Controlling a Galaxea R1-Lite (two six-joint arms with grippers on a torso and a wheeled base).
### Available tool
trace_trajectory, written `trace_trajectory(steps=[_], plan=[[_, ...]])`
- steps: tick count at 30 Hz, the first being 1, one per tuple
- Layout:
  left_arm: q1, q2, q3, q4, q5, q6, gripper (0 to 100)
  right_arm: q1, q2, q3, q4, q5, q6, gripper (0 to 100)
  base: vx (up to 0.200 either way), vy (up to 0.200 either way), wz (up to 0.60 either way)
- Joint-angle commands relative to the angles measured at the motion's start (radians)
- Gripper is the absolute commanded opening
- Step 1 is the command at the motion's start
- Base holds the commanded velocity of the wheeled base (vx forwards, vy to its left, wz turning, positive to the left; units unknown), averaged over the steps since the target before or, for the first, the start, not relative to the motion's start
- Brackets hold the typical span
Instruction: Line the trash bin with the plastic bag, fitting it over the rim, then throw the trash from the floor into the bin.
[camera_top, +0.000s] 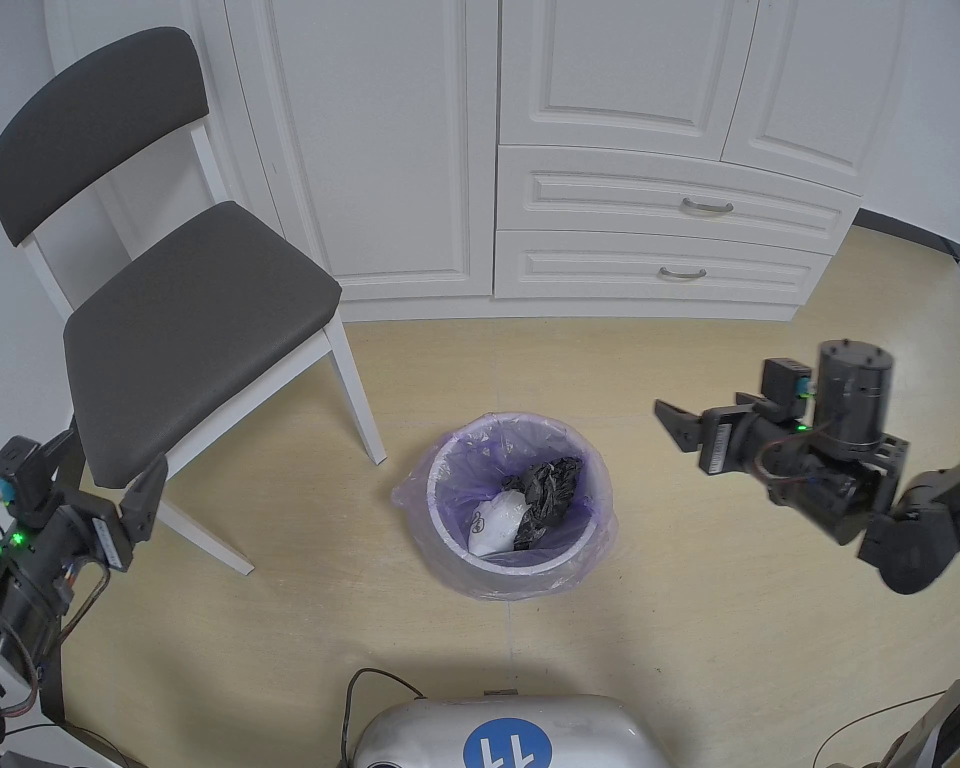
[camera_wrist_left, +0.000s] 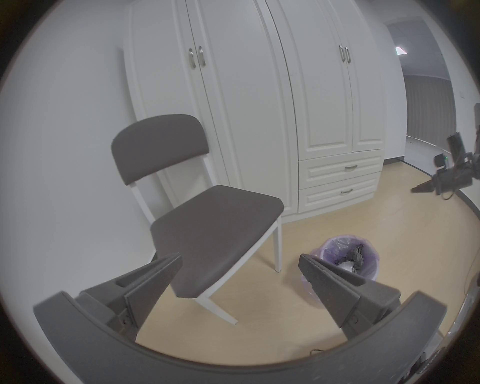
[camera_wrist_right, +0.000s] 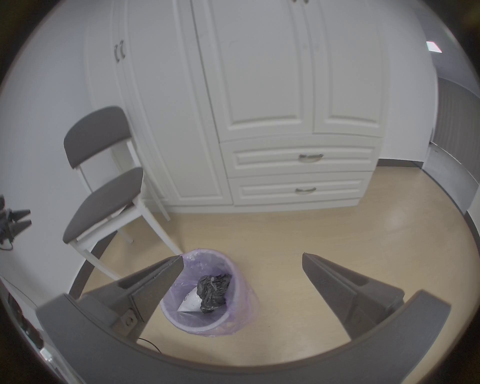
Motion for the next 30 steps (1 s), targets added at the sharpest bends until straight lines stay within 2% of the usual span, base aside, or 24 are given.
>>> trace_trajectory(steps=[1,3,6,7,8,10,14,16,19,21,22,27,28,29,30], plan=[[0.123,-0.499,0.032,0.242,-0.001,0.041,100,-0.124,-0.718,0.346,0.133,-0.003,0.025,100,0.0,0.0,0.0],[0.158,-0.577,0.026,0.302,-0.017,0.041,100,-0.128,-0.834,0.372,0.137,-0.008,0.014,100,0.0,0.0,0.0],[0.209,-0.732,0.007,0.432,-0.045,0.04,100,-0.17,-1.069,0.397,0.22,-0.04,-0.055,100,0.0,0.0,0.0],[0.209,-0.732,0.007,0.432,-0.045,0.04,100,-0.17,-1.069,0.397,0.22,-0.04,-0.055,100,0.0,0.0,0.0],[0.23,-0.797,-0.004,0.495,-0.045,0.035,100,-0.213,-1.195,0.395,0.315,-0.055,-0.07,100,0.0,0.0,0.0],[0.264,-0.846,-0.008,0.534,-0.047,0.034,100,-0.272,-1.311,0.386,0.413,-0.055,-0.072,100,0.0,0.0,0.0],[0.313,-0.912,-0.01,0.552,-0.045,0.038,100,-0.432,-1.484,0.377,0.527,-0.043,-0.064,100,0.0,0.0,0.0],[0.333,-0.939,-0.008,0.567,-0.045,0.04,100,-0.476,-1.555,0.369,0.582,-0.041,-0.058,100,0.0,0.0,0.0],[0.352,-0.981,-0.008,0.607,-0.045,0.04,100,-0.495,-1.61,0.366,0.637,-0.04,-0.035,100,0.0,0.0,0.0],[0.379,-1.028,-0.008,0.669,-0.053,0.038,100,-0.487,-1.636,0.371,0.682,-0.015,0.003,100,0.0,0.0,0.0],[0.39,-1.058,-0.007,0.707,-0.065,0.031,100,-0.48,-1.647,0.38,0.699,0.019,0.023,100,0.0,0.0,0.0],[0.39,-1.061,0.012,0.727,-0.06,-0.065,100,-0.484,-1.667,0.489,0.699,0.12,0.034,100,0.0,0.0,0.0],[0.39,-1.061,0.012,0.727,-0.06,-0.065,100,-0.484,-1.667,0.489,0.699,0.12,0.034,100,0.0,0.0,0.0],[0.39,-1.061,0.041,0.716,-0.063,-0.08,100,-0.487,-1.676,0.553,0.697,0.184,0.029,100,0.0,0.0,0.0],[0.39,-1.061,0.061,0.713,-0.066,-0.086,100,-0.489,-1.681,0.581,0.697,0.216,0.025,100,0.0,0.0,0.0]])
